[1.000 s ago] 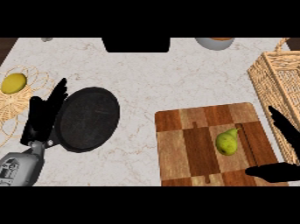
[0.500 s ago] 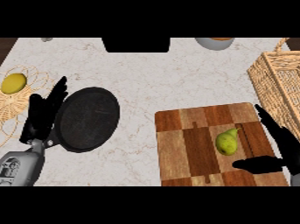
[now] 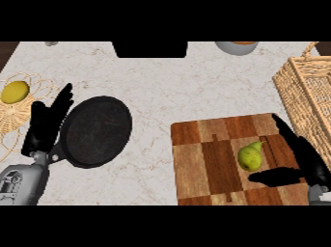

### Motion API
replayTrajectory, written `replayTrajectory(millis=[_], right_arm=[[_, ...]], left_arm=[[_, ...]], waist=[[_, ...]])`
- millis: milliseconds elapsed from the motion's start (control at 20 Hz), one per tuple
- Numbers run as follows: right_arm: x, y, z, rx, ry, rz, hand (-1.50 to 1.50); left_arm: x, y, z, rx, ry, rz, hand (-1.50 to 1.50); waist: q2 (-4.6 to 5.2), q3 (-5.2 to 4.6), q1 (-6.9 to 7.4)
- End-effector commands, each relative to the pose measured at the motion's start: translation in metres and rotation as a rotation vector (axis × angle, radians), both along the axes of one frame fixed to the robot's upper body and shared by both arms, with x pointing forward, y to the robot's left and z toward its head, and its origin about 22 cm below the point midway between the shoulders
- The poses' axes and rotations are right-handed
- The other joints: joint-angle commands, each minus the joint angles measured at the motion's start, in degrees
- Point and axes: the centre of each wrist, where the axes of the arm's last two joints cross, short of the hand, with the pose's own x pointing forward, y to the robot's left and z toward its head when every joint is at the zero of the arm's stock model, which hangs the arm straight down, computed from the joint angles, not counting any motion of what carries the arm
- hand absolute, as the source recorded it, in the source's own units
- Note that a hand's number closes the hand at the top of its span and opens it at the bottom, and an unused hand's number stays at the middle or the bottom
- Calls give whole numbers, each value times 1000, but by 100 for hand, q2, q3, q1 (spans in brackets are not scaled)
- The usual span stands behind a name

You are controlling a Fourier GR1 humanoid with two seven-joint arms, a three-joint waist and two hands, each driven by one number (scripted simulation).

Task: Pick the pear from the cutting board and place it in the basket

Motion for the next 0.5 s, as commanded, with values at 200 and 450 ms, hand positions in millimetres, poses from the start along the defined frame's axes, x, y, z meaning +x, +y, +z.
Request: replayTrajectory(millis=[200, 450], right_arm=[[-1, 10, -15, 40, 29, 2, -150], [4, 7, -31, 16, 38, 7, -150]], left_arm=[[-11, 9, -6, -6, 17, 1, 0], [-22, -8, 8, -12, -12, -5, 0]], waist=[[-3, 0, 6], [-6, 1, 22]])
